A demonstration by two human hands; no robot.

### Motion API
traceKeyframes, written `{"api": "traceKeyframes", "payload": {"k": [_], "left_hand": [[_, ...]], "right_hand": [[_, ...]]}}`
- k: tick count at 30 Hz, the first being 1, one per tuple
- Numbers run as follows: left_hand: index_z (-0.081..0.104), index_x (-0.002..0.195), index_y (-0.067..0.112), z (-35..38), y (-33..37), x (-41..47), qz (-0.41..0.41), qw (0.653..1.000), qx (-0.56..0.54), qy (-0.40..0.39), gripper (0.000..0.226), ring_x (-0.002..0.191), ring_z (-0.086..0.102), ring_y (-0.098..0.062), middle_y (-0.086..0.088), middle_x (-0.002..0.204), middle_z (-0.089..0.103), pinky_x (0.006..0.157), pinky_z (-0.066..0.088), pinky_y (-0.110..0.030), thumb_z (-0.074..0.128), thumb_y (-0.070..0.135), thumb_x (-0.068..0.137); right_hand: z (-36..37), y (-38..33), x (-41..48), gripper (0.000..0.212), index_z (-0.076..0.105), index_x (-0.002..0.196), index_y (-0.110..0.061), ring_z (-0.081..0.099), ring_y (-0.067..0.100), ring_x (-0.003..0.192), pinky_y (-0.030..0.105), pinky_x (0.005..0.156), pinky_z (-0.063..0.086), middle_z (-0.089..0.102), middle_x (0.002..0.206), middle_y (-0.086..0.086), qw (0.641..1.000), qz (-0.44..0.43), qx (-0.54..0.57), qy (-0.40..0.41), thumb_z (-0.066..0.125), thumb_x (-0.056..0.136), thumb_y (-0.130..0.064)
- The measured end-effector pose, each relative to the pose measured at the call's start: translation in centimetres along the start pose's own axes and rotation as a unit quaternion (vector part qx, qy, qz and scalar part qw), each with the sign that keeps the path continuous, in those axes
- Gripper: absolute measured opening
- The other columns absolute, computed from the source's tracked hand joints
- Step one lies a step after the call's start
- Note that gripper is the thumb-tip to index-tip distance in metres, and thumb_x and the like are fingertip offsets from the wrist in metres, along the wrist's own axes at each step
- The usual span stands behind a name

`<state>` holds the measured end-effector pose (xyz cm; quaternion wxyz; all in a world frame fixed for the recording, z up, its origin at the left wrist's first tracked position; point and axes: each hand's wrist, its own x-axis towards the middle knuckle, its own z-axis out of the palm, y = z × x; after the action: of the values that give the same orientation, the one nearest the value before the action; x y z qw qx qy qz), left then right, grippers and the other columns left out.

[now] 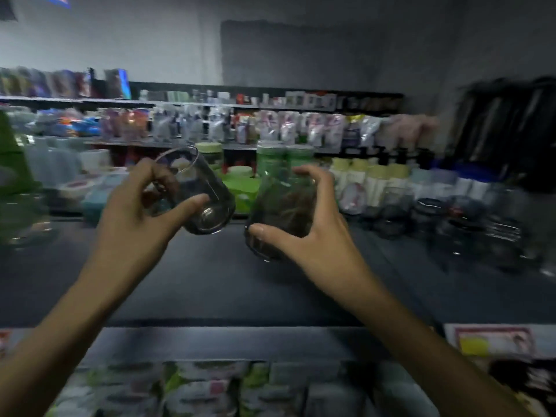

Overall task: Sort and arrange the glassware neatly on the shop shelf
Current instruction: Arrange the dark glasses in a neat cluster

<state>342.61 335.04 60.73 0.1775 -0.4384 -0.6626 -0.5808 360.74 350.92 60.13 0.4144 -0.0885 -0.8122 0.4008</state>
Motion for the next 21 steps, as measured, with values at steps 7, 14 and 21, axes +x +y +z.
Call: {"api": "traceKeyframes", "payload": {"k": [7, 14, 21], "left_hand": [[0.054, 0.081, 0.021, 12.5, 7.3, -6.5, -0.024, 0.985, -0.138, -0.102, 0.034, 0.097, 0.065, -0.002, 0.009, 0.089, 0.065, 0.075, 0.055, -0.018, 0.079, 0.043, 0.071], [0.055, 0.08, 0.017, 22.9, 11.9, -9.1, -0.043, 0.974, -0.149, -0.166, 0.034, 0.094, 0.065, -0.008, 0.006, 0.085, 0.063, 0.075, 0.051, -0.009, 0.088, 0.024, 0.078], [0.057, 0.085, 0.014, 30.6, 13.0, -5.9, -0.032, 0.986, -0.085, -0.141, 0.035, 0.084, 0.063, -0.01, 0.006, 0.08, 0.064, 0.078, 0.051, -0.021, 0.089, 0.026, 0.078]], "right_hand": [[-12.6, 2.9, -11.6, 0.106, 0.039, 0.145, -0.043, 0.062, -0.012, 0.108, 0.009, 0.084, 0.054, 0.063, 0.122, -0.028, 0.97, 0.102, 0.021, 0.218, 0.093, 0.055, -0.034], [-19.6, 5.0, -14.2, 0.088, 0.053, 0.135, -0.035, 0.068, -0.002, 0.108, 0.014, 0.083, 0.056, 0.069, 0.12, -0.02, 0.941, 0.127, 0.071, 0.306, 0.091, 0.055, -0.031], [-22.6, 7.2, -15.6, 0.086, 0.054, 0.137, -0.037, 0.071, 0.0, 0.103, 0.015, 0.077, 0.058, 0.072, 0.116, -0.018, 0.941, 0.151, 0.105, 0.284, 0.093, 0.065, -0.009]]}}
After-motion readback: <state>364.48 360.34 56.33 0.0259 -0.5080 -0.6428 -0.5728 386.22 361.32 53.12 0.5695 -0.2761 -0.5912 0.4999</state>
